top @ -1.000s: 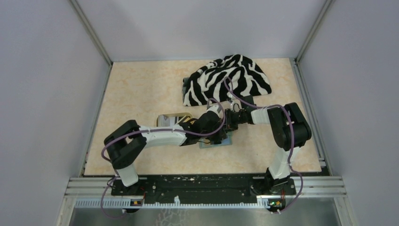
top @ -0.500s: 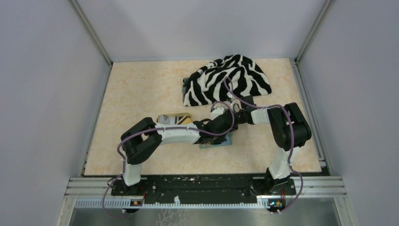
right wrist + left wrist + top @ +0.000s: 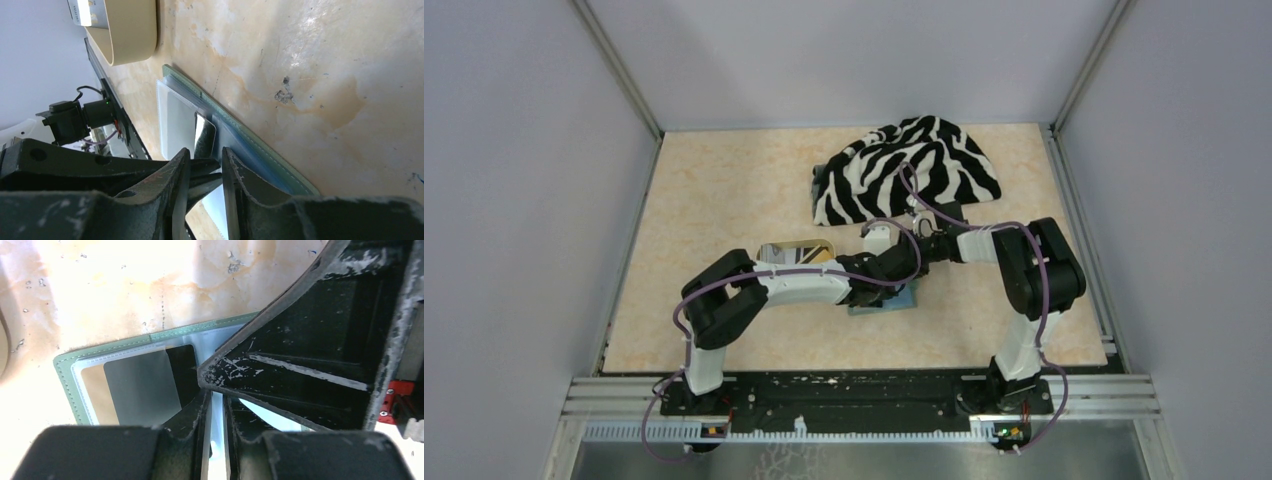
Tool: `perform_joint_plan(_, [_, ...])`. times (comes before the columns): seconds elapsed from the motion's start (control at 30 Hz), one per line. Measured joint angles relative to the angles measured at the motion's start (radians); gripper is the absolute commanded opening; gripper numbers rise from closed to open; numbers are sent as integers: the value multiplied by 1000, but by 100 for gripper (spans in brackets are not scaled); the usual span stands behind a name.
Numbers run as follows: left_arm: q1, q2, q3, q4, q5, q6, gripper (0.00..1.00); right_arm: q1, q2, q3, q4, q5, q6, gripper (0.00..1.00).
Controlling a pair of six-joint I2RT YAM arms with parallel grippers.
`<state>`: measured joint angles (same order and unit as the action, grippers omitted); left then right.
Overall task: Put the credit cards into the card holder
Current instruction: Insert the credit card into the card holder.
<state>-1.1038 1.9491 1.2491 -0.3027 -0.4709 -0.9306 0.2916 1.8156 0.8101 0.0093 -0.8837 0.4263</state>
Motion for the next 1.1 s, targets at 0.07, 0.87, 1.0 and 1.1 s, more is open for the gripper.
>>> perform_joint_plan(0.07, [0,0,0,-9,-12,-10,23,0,0,10,-9,-1,-7,34])
perform_joint_plan(0.87, [0,-392,-333,223,78,210,59,-111,-295,44,-149,-84,-270,38])
perform_joint_plan(1.0, [0,-508,-427,311,103,279,74,-112,-382,44,-171,-116,-345,38])
perform_joint_plan(1.1, [4,-594,-486,350,113,326,79,-112,-436,50,-190,-154,-435,37])
